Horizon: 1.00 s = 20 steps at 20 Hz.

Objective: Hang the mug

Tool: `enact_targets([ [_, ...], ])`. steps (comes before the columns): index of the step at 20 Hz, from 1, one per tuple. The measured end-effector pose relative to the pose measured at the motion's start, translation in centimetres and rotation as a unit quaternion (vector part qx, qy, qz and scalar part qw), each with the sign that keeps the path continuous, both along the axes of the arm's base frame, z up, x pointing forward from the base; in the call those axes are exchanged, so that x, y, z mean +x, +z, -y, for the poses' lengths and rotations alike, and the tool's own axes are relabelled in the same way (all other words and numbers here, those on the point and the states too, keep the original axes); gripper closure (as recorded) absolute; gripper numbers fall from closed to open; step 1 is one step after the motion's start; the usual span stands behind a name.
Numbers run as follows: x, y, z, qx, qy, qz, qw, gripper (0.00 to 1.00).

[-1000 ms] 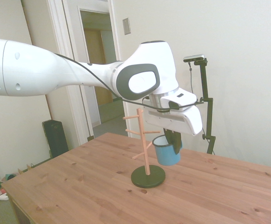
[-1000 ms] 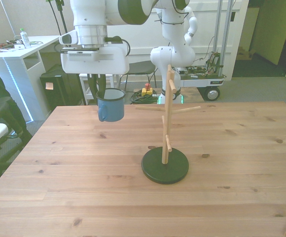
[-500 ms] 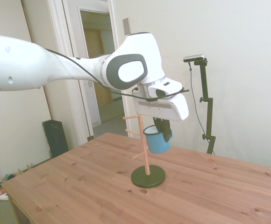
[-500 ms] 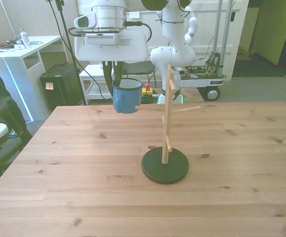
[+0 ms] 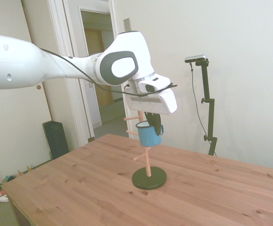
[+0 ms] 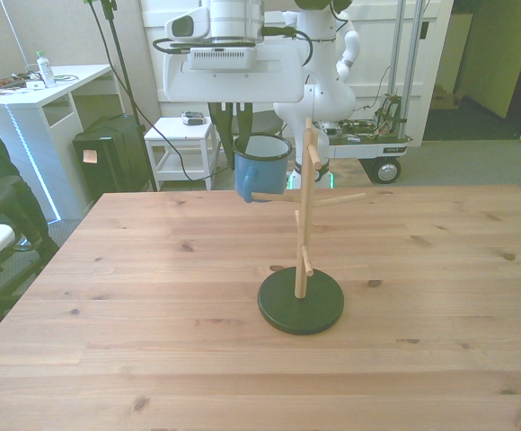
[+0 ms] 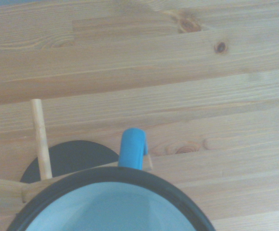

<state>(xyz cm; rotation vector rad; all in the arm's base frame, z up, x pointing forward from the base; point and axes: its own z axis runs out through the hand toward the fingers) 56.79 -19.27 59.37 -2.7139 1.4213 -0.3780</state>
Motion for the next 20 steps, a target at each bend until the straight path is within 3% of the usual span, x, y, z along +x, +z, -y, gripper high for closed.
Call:
enact_targets([
  [10, 1.4, -1.0, -2.1, -0.002, 0.001, -0.014, 0.9999, 1.00],
  [11, 1.3, -1.4, -1.9, -0.001, -0.002, -0.017, 0.9999, 0.00],
  [20, -1.1, -4.0, 1.1, 0.004, -0.019, -0.032, 0.9993, 0.00],
])
